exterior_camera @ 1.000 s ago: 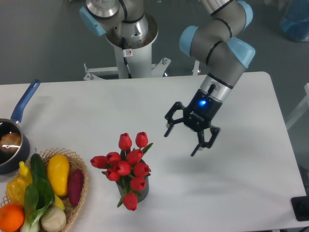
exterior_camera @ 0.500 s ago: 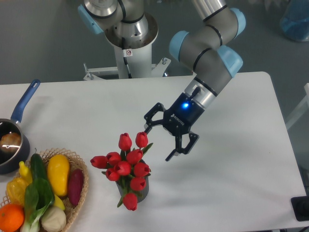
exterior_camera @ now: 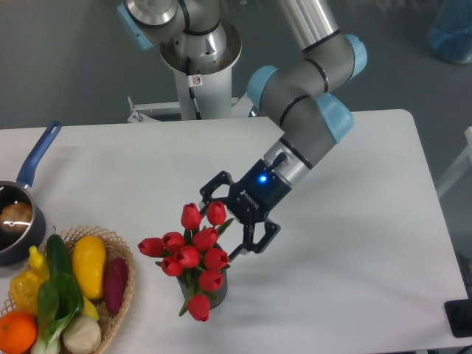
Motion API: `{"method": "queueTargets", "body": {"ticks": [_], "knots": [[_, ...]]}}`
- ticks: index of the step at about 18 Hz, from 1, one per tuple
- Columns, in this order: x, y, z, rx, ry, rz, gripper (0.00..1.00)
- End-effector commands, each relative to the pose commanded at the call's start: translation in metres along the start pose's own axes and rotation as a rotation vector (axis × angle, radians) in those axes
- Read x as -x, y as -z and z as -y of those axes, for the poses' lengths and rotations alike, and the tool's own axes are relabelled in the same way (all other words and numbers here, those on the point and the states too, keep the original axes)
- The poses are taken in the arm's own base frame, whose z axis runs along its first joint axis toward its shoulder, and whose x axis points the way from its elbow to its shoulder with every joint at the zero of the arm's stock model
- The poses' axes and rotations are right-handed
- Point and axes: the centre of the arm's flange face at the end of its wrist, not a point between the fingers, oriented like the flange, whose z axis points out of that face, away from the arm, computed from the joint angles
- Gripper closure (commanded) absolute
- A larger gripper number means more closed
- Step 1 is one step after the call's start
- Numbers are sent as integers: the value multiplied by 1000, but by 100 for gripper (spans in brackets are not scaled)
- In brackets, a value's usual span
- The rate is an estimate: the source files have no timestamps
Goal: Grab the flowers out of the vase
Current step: 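Lower the gripper around the tulip stems and close on them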
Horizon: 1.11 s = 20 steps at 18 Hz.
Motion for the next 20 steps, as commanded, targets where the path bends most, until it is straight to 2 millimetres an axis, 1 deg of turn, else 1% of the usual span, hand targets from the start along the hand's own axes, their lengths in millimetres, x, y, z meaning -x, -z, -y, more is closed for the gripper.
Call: {"method": "queueTargets", "body": {"ticks": [1, 4, 5, 8, 9, 10, 11, 13, 15, 17, 20], "knots": [[-1, -6, 1, 1, -1, -10, 0], [1, -11, 1, 1, -5, -16, 1], [1, -11, 1, 1, -3, -17, 11], [1, -11, 2, 0, -2, -17, 60], [1, -10, 3, -2, -1, -16, 74], [1, -10, 3, -2, 2, -16, 88], [0, -9, 5, -10, 6, -16, 96], [0, -4, 11, -42, 26, -15, 100], [4, 2, 16, -56, 29, -8, 100], [4, 3, 20, -56, 51, -6, 100], [6, 5, 21, -58, 71, -3, 100]]}}
